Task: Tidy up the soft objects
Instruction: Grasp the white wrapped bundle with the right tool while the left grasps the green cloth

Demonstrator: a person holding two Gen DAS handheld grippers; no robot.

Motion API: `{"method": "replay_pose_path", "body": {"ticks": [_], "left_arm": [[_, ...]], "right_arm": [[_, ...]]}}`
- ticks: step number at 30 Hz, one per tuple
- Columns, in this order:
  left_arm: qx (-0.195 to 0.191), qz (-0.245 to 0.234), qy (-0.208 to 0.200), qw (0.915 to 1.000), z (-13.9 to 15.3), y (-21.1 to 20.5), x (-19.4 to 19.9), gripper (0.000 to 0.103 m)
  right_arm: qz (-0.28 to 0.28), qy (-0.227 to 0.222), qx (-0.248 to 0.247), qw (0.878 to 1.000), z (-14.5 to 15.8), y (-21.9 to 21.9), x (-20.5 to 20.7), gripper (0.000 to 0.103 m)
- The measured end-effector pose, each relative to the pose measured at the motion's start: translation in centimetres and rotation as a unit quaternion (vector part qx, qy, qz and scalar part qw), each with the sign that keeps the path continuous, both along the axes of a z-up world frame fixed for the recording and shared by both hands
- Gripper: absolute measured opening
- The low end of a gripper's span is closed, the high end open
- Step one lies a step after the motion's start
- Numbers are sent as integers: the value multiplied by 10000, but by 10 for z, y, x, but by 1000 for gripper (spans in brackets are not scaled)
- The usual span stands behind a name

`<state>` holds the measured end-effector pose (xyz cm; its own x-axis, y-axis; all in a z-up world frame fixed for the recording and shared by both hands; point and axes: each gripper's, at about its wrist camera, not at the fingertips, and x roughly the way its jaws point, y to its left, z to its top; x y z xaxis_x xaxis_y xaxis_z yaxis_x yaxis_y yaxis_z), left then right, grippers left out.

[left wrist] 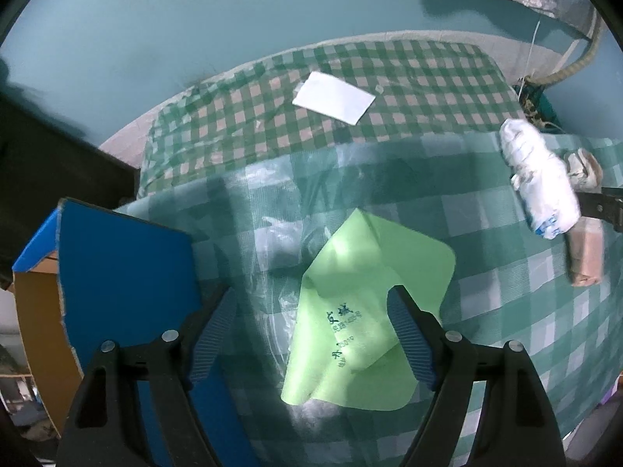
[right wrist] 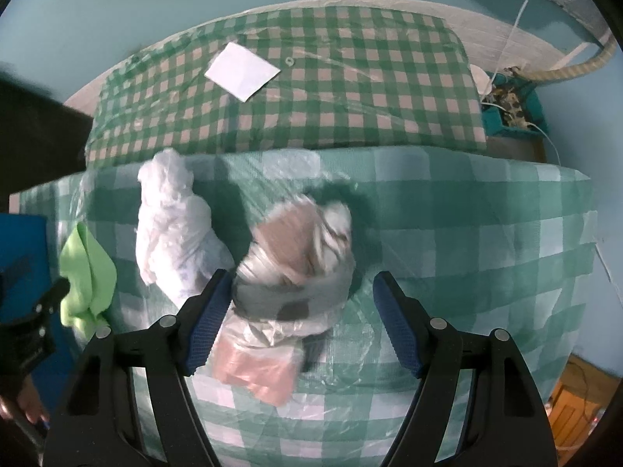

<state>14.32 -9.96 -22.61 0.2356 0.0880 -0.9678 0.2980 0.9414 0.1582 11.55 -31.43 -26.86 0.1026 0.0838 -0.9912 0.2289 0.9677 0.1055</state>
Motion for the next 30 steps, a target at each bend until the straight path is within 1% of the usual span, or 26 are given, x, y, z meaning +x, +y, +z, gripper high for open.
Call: {"method": "replay_pose_path", "body": {"ticks": [1, 2, 3, 4, 6, 9, 11, 15, 20, 30], "left_arm": [[15, 1, 50, 10000, -3, 1, 1, 77], [49, 5, 106, 9999, -7, 1, 2, 77], [75, -4, 155, 9999, -10, 2, 2, 77], [109, -28, 209, 9997, -13, 1, 2, 77], [109, -100, 292, 9995, -17, 0, 1, 77], [-181, -198, 341, 9991, -13, -2, -2, 85], [-310, -235, 377, 9985, -11, -4, -2, 86], [-318, -211, 576, 9976, -18, -9, 2, 86], [-398, -220, 778, 9959, -26, -16, 4, 86], [-362, -237, 909, 9949, -36, -20, 2, 86]], "right_arm": [[67, 15, -14, 10000, -1, 1, -1, 70], [126, 35, -19, 9999, -3, 3, -2, 66], [208, 83, -15, 9997, -5, 5, -4, 59], [254, 116, -13, 9996, -6, 7, -6, 55], [357, 132, -32, 9993, -8, 9, -11, 55], [476, 141, -72, 9987, -10, 13, -17, 53], [520, 106, -87, 9986, -9, 14, -21, 52], [597, 96, -61, 9981, -8, 17, -27, 49], [586, 115, 7, 9982, -8, 16, -36, 49], [621, 117, 42, 9980, -8, 17, -52, 49]]}}
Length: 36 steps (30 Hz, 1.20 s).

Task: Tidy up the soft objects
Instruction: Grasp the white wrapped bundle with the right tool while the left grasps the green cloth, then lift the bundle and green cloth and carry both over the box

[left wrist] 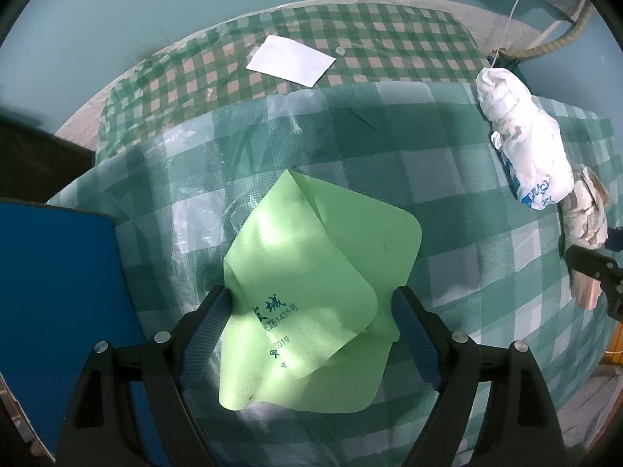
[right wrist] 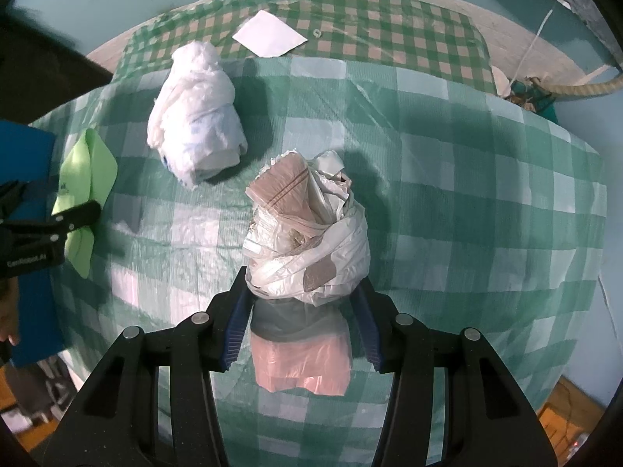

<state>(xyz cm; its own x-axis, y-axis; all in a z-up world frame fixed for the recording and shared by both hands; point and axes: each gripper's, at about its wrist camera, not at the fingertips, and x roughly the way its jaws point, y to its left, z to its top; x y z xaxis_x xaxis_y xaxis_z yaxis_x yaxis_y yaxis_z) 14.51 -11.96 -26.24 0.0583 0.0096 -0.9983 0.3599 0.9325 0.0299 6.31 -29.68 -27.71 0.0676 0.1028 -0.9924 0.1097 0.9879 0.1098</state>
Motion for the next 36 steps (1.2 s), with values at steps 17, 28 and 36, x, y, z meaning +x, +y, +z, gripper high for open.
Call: {"method": "replay_pose_path", "body": {"ticks": [17, 28, 36], "left_arm": [[-377, 83, 120, 9992, 15, 4, -13, 10], [-330, -117, -128, 9993, 34, 5, -47, 10], [-164, -275, -415, 9986, 55, 7, -75, 10]], "right_arm": [[459, -225, -55, 9987, 8, 28, -14, 43], [848, -373, -143, 9956, 29, 50, -20, 43], [1012, -467, -132, 9937, 49, 59, -24, 43]]}}
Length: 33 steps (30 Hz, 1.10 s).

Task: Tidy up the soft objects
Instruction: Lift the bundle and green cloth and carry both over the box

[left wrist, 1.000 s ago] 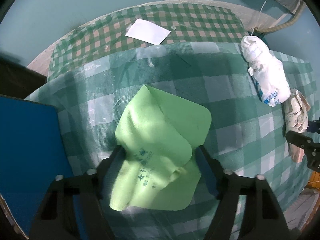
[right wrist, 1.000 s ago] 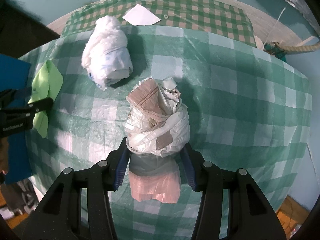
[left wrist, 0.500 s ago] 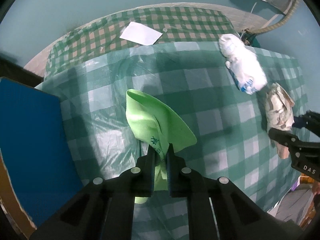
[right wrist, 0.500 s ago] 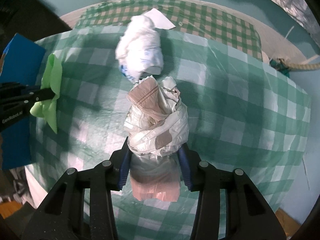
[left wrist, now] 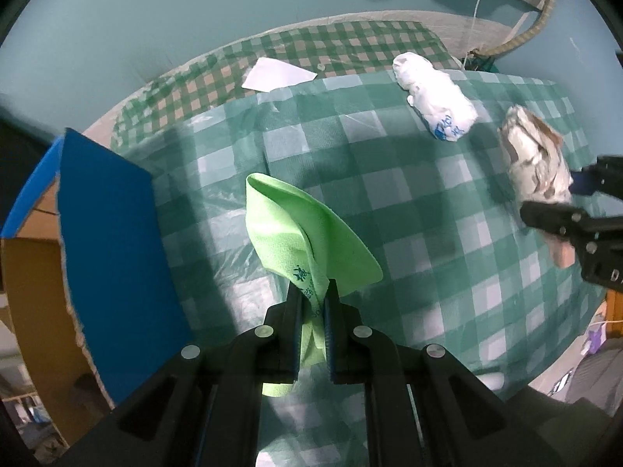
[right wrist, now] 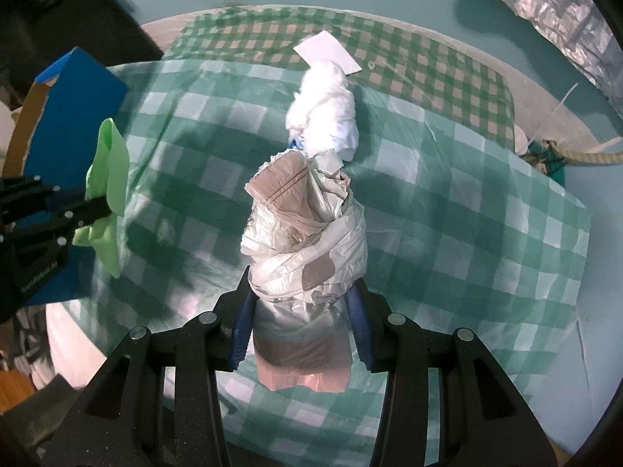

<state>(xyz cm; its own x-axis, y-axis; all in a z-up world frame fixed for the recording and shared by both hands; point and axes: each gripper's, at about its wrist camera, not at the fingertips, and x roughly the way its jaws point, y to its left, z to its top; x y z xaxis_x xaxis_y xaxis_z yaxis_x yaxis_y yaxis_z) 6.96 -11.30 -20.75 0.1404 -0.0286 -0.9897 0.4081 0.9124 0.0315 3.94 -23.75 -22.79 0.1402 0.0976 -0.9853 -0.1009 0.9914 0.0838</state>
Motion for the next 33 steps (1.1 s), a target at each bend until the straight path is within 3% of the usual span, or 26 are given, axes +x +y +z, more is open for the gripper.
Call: {"method": "replay_pose_path", "body": {"ticks": [4, 18, 33], "left_arm": [[127, -66, -166, 9998, 9, 2, -11, 10], [-149, 418, -361, 9984, 55, 32, -34, 10], [-184, 884, -612, 9940, 91, 74, -55, 10]], "right_arm": [[126, -76, -6, 9999, 13, 8, -2, 43], [645, -340, 45, 9973, 56, 46, -5, 43], [1328, -537, 121, 9896, 86, 103, 0, 43]]}}
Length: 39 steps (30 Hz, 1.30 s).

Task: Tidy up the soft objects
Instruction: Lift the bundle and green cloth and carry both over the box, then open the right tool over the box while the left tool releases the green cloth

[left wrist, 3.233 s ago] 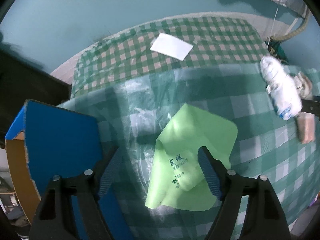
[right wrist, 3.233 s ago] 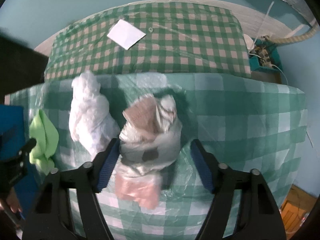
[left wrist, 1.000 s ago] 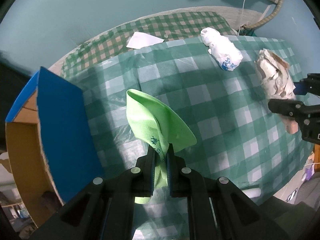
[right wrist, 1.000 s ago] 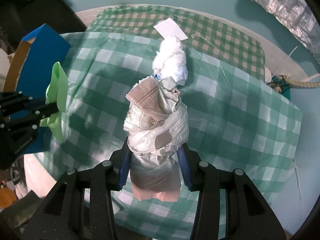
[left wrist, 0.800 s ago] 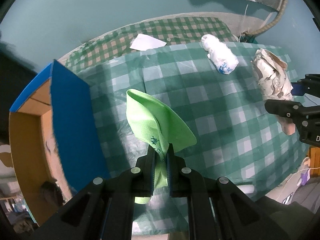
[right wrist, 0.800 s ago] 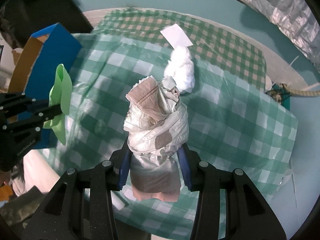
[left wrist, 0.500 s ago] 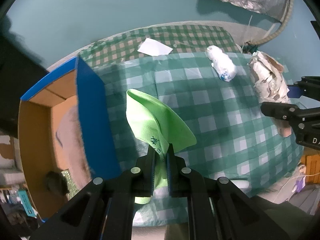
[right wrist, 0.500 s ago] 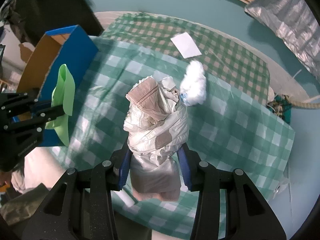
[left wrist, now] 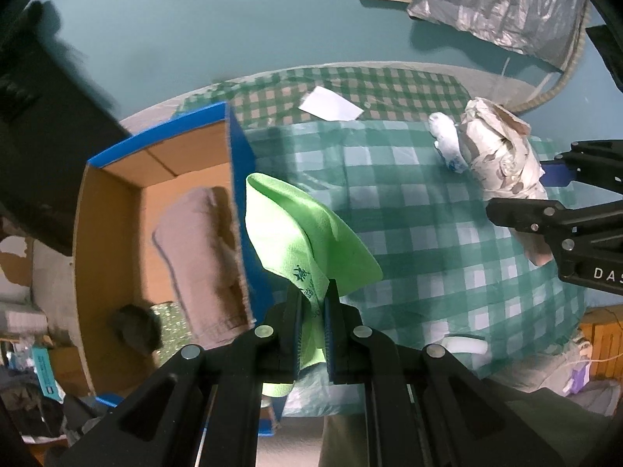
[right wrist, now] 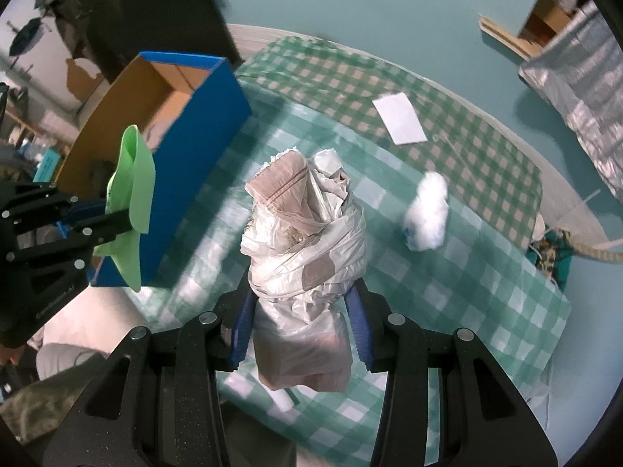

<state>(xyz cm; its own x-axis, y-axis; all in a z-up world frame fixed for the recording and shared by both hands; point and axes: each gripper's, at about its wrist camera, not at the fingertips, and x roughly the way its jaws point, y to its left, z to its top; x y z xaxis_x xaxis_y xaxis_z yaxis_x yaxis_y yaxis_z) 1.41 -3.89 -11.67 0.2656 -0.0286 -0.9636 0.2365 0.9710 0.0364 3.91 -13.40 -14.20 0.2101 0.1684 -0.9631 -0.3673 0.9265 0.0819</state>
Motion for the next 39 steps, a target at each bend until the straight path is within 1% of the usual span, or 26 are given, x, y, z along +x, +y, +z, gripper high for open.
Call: {"method": "replay_pose_path", "body": {"ticks": [5, 18, 21, 27, 39], "left_arm": [[72, 160, -100, 9998, 11, 16, -7, 10], [119, 742, -165, 9970, 23, 70, -13, 10], [-28, 910, -112, 9958, 23, 85, -14, 10], [-15, 1166, -113, 9931, 22, 111, -17, 10], [143, 1469, -69, 9890, 15, 151, -16, 10]], "right_arm": [[224, -48, 32, 9997, 7, 21, 4, 43], [829, -108, 106, 9964, 17, 81, 17, 43], [946, -109, 125, 9954, 17, 95, 20, 43], [1196, -98, 156, 9927, 16, 126, 26, 43], [1591, -71, 189, 9871, 11, 183, 41, 43]]}}
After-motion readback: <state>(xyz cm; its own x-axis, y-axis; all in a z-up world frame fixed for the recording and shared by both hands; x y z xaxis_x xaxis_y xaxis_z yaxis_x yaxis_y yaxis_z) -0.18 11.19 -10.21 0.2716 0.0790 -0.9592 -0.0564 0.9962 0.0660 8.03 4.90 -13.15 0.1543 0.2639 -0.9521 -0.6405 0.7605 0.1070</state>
